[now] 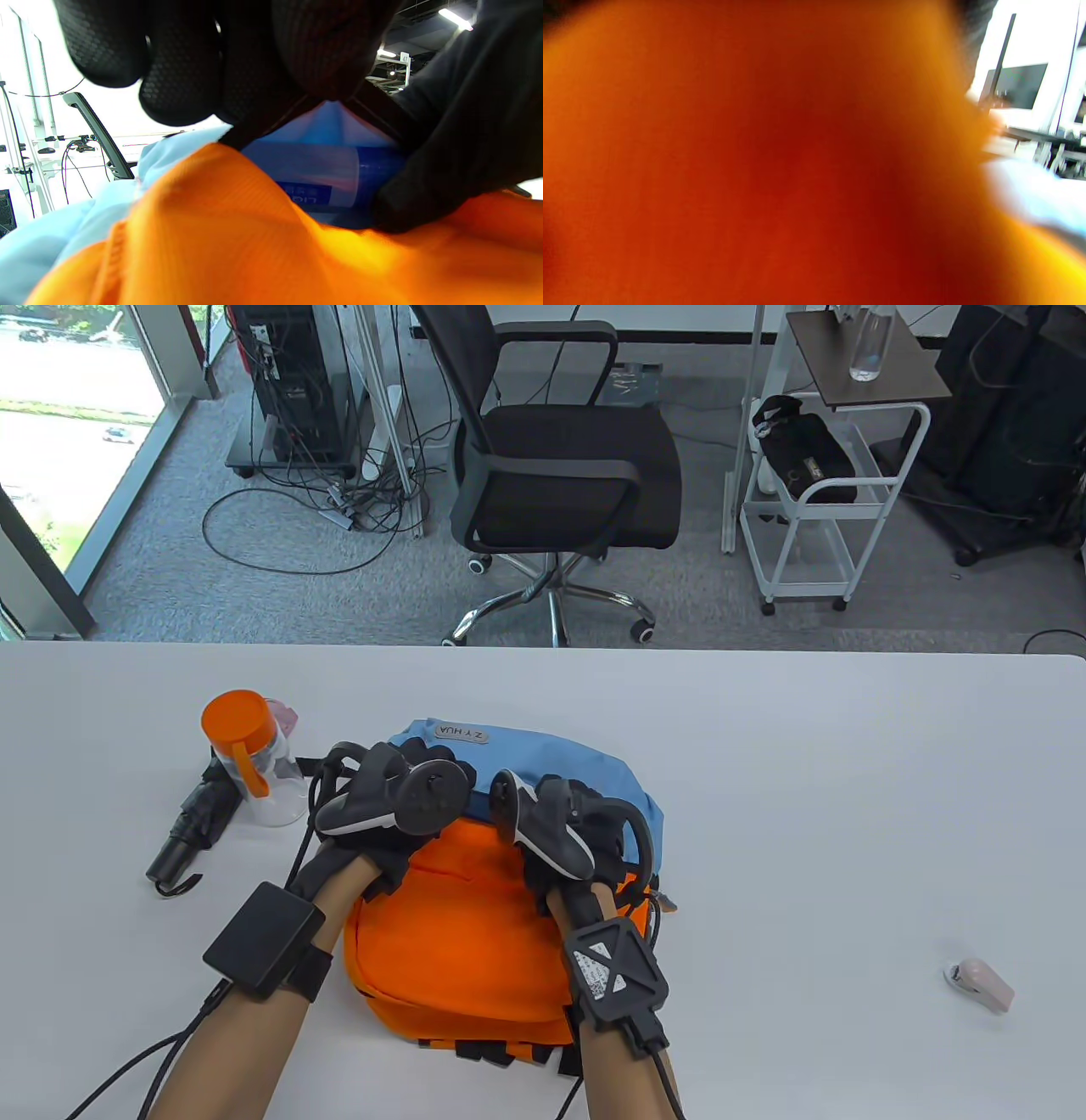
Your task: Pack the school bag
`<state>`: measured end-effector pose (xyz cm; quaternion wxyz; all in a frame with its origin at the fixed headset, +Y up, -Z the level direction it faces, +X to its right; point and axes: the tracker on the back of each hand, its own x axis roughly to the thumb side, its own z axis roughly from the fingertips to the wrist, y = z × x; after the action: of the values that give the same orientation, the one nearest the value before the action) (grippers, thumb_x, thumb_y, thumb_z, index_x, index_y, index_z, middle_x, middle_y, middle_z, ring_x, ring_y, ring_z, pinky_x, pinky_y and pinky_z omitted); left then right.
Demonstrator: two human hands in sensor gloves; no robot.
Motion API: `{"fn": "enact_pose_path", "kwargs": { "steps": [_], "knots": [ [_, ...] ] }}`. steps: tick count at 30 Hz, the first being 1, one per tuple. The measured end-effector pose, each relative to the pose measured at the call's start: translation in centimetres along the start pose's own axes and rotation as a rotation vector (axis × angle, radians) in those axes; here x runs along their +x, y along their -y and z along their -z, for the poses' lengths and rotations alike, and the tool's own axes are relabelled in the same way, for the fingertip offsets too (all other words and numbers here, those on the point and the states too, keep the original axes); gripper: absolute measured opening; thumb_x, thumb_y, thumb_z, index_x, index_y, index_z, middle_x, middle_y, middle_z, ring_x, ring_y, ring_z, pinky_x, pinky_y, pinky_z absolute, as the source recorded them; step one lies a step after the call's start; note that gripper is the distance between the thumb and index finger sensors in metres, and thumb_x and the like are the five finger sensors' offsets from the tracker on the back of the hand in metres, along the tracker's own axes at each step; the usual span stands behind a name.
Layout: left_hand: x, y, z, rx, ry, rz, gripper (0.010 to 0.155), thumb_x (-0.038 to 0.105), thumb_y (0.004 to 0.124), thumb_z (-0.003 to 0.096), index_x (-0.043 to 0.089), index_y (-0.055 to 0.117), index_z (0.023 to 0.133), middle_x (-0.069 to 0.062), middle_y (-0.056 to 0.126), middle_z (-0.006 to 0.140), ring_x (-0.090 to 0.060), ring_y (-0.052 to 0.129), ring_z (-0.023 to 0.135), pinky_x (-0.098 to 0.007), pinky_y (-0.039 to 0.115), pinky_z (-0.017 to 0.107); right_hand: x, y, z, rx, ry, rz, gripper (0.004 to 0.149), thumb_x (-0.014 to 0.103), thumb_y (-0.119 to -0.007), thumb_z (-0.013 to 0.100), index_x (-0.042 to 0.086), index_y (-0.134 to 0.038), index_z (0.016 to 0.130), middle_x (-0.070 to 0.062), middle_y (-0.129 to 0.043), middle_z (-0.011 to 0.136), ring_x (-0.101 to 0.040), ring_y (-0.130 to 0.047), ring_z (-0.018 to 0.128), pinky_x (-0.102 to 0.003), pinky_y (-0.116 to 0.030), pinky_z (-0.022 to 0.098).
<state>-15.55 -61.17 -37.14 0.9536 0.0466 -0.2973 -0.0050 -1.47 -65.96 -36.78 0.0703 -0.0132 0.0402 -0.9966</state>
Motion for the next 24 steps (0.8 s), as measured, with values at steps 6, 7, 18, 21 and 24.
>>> {"fn": "enact_pose_path", "kwargs": {
  "steps": [6,7,18,21,24],
  "knots": [
    [0.1,0.6,0.0,0.011,0.002,-0.016,0.041,0.034,0.086,0.0445,0.017,0.095,0.081,-0.004,0.102,0.07,-0.03,0.1,0.063,-0.055,0.085,0.056,1.0,1.1,-0.2,-0.043,-0.021,-0.081,0.085,0.046,-0.086,0.032,-0.007,-0.061,0.094,-0.007,-0.105,0.044,-0.016,-0.112,0.028,-0.036,-0.098,0.037],
    [0.3,0.6,0.0,0.009,0.006,0.004,0.041,0.034,0.086,0.0445,0.017,0.095,0.081,-0.003,0.102,0.07,-0.03,0.1,0.063,-0.054,0.084,0.056,1.2,1.0,-0.1,-0.042,-0.023,-0.098,0.085,0.044,-0.087,0.032,-0.008,-0.06,0.094,-0.006,-0.104,0.042,-0.016,-0.112,0.026,-0.036,-0.098,0.036],
    [-0.3,0.0,-0.6,0.053,-0.006,-0.026,0.041,0.034,0.085,0.0444,0.018,0.095,0.081,-0.003,0.102,0.071,-0.03,0.1,0.064,-0.055,0.084,0.057,-2.2,0.5,0.8,-0.034,-0.174,0.063,0.062,0.045,-0.076,0.047,-0.003,-0.078,0.085,0.009,-0.094,0.029,-0.007,-0.102,0.02,-0.036,-0.095,0.032],
    [-0.3,-0.1,-0.5,0.05,-0.032,-0.022,0.041,0.034,0.085,0.0447,0.018,0.095,0.081,-0.003,0.102,0.071,-0.031,0.1,0.065,-0.055,0.084,0.057,-1.8,0.0,0.6,0.005,-0.111,0.106,0.059,0.045,-0.072,0.048,0.002,-0.076,0.089,0.006,-0.093,0.034,-0.011,-0.102,0.026,-0.041,-0.092,0.04],
    [-1.3,-0.2,-0.7,0.053,-0.074,-0.073,0.041,0.036,0.085,0.0449,0.019,0.095,0.081,-0.002,0.103,0.071,-0.031,0.1,0.065,-0.055,0.084,0.057,-3.2,0.6,-0.2,0.216,-0.056,0.287,0.089,0.062,-0.069,0.04,0.002,-0.053,0.104,-0.004,-0.089,0.062,-0.024,-0.096,0.052,-0.054,-0.08,0.056]
  ]
}}
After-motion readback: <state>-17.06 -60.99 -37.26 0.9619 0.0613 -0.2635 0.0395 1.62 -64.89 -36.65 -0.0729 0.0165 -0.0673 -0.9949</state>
